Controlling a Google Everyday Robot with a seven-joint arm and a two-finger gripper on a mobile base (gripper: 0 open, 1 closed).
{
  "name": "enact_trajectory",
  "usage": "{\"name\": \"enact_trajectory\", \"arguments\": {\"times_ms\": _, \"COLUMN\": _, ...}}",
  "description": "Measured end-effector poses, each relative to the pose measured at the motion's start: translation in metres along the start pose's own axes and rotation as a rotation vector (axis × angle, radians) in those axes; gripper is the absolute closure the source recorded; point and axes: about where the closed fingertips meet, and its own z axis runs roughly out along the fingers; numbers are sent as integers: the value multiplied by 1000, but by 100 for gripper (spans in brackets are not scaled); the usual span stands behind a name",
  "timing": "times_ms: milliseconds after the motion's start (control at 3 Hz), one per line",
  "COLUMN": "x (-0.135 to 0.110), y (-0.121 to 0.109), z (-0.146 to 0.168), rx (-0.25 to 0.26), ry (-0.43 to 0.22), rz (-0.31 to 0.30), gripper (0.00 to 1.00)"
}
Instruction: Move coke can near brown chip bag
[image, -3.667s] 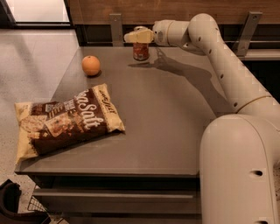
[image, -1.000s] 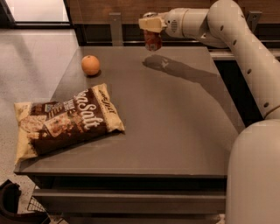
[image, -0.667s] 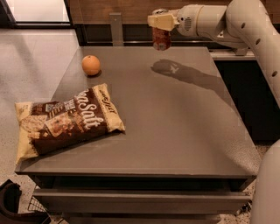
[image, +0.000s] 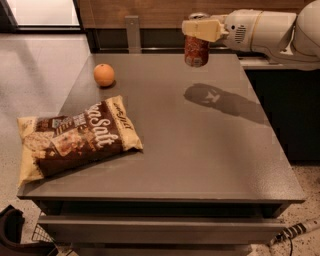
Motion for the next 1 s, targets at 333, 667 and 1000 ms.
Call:
{"name": "enact_trajectory", "arguments": {"times_ms": 333, "x": 19, "y": 50, "z": -33, "rx": -41, "ry": -14, "rz": 21, "gripper": 100}}
{"name": "enact_trajectory", "arguments": {"times_ms": 667, "x": 35, "y": 80, "z": -46, "rx": -88, "ry": -19, "rz": 6, "gripper": 100}}
{"name": "enact_trajectory", "arguments": {"times_ms": 1000, "x": 62, "y": 109, "z": -50, "rx": -157, "ry": -19, "rz": -22, "gripper": 100}}
